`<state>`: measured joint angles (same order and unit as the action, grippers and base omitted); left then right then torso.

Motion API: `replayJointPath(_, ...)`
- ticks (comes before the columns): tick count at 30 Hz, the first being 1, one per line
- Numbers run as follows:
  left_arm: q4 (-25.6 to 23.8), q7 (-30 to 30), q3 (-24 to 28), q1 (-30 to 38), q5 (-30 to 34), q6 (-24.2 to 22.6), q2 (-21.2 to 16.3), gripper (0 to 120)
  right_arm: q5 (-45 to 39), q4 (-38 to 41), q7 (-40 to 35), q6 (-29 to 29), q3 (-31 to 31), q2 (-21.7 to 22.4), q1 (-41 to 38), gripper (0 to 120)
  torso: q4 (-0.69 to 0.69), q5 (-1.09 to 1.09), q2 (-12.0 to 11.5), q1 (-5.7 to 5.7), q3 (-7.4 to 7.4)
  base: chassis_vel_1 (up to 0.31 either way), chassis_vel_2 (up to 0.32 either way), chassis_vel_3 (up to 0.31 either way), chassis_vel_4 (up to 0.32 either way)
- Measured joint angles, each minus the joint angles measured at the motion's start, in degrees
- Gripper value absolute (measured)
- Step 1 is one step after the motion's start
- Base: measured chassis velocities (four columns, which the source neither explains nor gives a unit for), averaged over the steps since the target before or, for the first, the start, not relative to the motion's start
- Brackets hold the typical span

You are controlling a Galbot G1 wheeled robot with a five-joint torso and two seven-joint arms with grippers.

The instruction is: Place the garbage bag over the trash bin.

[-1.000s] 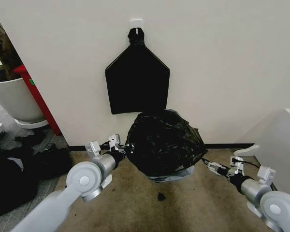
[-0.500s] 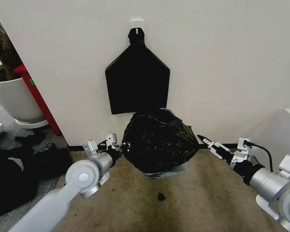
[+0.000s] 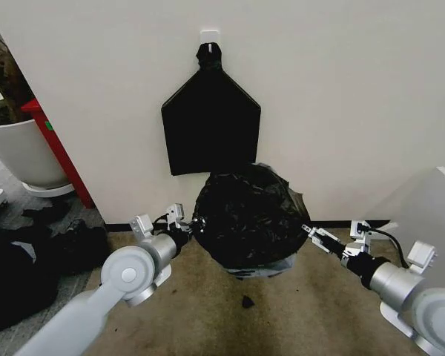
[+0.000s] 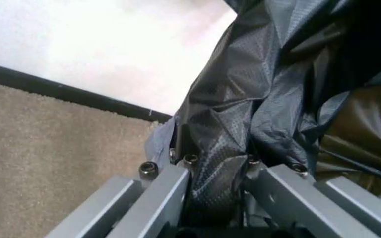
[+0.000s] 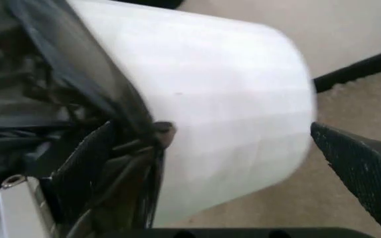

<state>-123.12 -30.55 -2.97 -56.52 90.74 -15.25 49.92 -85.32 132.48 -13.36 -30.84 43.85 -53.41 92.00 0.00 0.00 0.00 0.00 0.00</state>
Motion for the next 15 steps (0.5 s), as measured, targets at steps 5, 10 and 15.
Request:
replayJointPath(5, -1.1, -0.2, 0.1, -0.1, 0.4, 0.0, -0.1, 0, 5.0, -3.7, 1.2, -0.1, -1.8, -0.2, -0.3, 100, 0.0, 0.01, 0.0, 0.0, 0.0, 0.0, 0.0, 0.0, 0.0)
replayJointPath(10, -1.1, -0.1, -0.3, -0.5, 0.8, 0.0, -0.1, 0, 7.4, -7.9, 3.4, 0.3, 0.5, -0.4, 0.6, 100, 0.0, 0.0, 0.0, 0.0, 0.0, 0.0, 0.0, 0.0, 0.0)
replayJointPath(15, -0.7, -0.1, -0.4, -0.4, 0.9, 0.0, 0.1, 0, 7.0, -7.9, 3.9, 1.3, 2.4, -0.1, 2.3, 100, -0.01, -0.01, 0.0, 0.0, 0.0, 0.0, 0.0, 0.0, 0.0)
